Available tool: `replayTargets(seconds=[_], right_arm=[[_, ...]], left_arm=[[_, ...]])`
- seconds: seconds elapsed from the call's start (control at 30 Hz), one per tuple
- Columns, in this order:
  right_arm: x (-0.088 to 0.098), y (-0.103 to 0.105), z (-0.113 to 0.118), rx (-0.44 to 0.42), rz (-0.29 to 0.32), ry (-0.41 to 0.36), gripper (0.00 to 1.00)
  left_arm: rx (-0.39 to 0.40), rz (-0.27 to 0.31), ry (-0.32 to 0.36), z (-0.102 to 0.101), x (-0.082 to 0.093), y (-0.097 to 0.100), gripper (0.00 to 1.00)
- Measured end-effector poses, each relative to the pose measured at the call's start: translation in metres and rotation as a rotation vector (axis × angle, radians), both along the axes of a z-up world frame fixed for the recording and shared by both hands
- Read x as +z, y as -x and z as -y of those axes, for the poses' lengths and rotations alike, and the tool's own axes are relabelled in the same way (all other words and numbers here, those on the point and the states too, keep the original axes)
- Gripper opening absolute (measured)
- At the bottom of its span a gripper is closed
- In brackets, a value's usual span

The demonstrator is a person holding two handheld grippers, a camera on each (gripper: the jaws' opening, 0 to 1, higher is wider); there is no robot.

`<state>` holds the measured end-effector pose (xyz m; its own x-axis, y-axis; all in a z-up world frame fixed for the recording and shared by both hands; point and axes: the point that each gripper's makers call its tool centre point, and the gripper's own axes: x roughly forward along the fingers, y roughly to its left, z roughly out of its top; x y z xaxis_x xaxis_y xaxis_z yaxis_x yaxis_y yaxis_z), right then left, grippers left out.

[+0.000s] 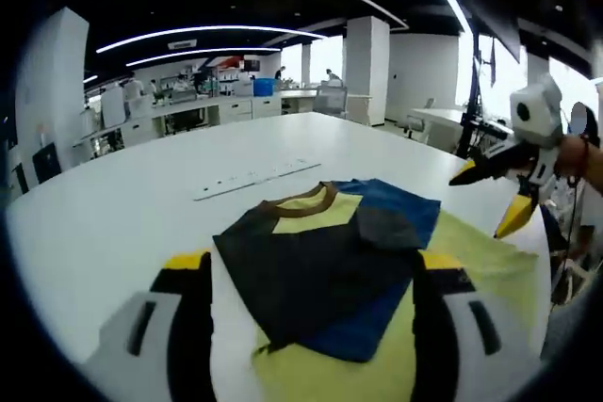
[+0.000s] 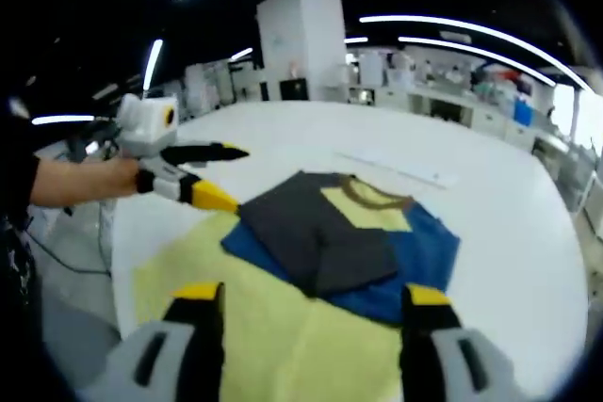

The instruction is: Fold the garment on the visible template until the final outline fits inside the template.

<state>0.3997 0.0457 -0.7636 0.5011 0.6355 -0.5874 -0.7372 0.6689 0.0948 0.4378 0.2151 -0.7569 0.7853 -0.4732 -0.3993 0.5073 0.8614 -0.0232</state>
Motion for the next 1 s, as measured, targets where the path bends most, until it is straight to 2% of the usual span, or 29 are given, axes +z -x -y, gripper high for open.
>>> replayTargets(seconds=[0.13,0.27,0.3,0.43,0.53,0.63,0.77,1.0], right_arm=[[-0.001,-0.014,-0.011,-0.006,0.006,-0.018,0.64],[-0.009,-0.025,-0.023,-0.002,-0.004,-0.017,0.54],[-0.011,-0.028,-0.026,0.001,-0.005,-0.012,0.54],[-0.017,-0.041,-0.041,0.001,0.003,-0.018,0.51],[-0.022,-0.052,-0.051,-0.008,0.006,-0.029,0.48],[-0.036,-0.069,-0.057,-0.017,0.003,-0.009,0.44],[-0.047,-0.072,-0.066,-0.03,-0.015,-0.007,0.39],[-0.066,-0.079,-0.073,-0.038,-0.043,0.02,0.3]], left_arm=[[-0.002,-0.022,-0.02,-0.012,-0.009,0.005,0.69],[-0.032,-0.054,-0.027,-0.016,-0.02,0.012,0.38],[-0.033,-0.057,-0.032,-0.018,-0.023,0.013,0.35],[-0.04,-0.072,-0.09,-0.024,-0.032,0.013,0.35],[-0.044,-0.08,-0.098,-0.03,-0.042,0.011,0.3],[-0.044,-0.098,-0.105,-0.032,-0.047,0.012,0.28],[-0.048,-0.113,-0.133,-0.041,-0.058,0.012,0.26],[-0.061,-0.123,-0.163,-0.046,-0.07,0.013,0.17]])
